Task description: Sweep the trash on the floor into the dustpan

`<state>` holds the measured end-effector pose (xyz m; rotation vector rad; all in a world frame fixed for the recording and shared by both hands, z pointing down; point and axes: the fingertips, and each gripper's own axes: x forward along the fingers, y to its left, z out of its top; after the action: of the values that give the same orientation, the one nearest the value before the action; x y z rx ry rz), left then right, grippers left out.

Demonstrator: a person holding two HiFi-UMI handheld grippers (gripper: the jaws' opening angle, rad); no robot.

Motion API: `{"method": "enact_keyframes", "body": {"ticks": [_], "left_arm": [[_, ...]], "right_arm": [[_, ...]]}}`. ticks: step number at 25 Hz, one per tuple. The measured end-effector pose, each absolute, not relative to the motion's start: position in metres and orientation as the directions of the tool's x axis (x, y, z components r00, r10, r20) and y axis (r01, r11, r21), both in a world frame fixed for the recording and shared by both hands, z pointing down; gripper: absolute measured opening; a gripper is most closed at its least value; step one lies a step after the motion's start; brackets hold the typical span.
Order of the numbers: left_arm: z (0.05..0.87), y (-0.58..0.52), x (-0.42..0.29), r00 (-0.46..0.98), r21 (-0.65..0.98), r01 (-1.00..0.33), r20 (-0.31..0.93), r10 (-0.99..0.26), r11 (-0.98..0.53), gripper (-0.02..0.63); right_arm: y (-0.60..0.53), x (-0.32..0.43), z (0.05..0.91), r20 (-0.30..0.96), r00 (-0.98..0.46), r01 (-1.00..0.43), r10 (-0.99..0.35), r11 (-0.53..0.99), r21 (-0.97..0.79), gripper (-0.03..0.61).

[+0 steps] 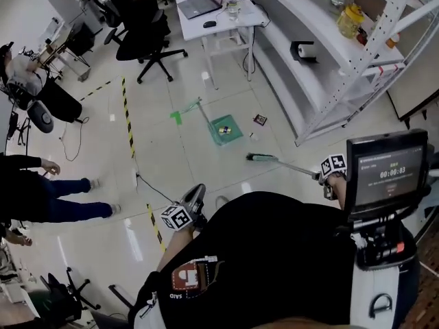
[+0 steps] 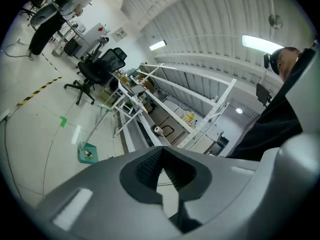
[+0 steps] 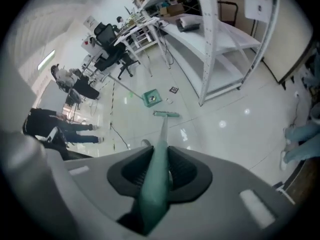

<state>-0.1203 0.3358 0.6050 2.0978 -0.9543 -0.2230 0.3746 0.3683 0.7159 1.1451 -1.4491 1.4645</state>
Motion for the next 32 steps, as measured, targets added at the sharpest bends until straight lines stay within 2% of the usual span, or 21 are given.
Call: {"method": "enact_keyframes", "body": {"ticks": [5,11,16,21,26,32], "left_arm": [[0.598,0.277,-0.196,0.737,0.729,-0.537,0.159,-0.657,-0.425,-0.002],[0.611,0.24,-0.259,0.715,0.738,-0.562,0.205,-0.669,-0.374,-0.002],[0.619,0.207,-0.269,0.693,0.741,-0.587,0.253,-0.675,-0.326,-0.002],[0.628,0.159,-0.265,0.642,0.718,-0.642,0.313,-0.7,-0.268,-0.002],[0.635,0.093,-0.248,0.565,0.718,-0.677,0.367,-0.739,-0.161,-0.002],[0.63,0.027,-0.221,0.551,0.727,-0.673,0.373,-0.747,-0.134,-0.002]], "right_arm": [[0.298,0.318,0.685,0.985,-0.17,-0.979,-0.008,0.118,-0.167,0.087],[0.23,0.27,0.678,0.998,-0.041,-0.935,0.05,0.35,-0.056,0.087],[0.169,0.265,0.72,0.994,0.06,-0.776,0.094,0.63,-0.012,0.087],[0.108,0.266,0.77,0.979,0.171,-0.512,0.107,0.859,-0.005,0.087],[0.048,0.259,0.815,0.964,0.248,-0.295,0.099,0.955,-0.022,0.087],[-0.019,0.24,0.844,0.974,0.202,-0.27,0.104,0.962,-0.047,0.087]]}}
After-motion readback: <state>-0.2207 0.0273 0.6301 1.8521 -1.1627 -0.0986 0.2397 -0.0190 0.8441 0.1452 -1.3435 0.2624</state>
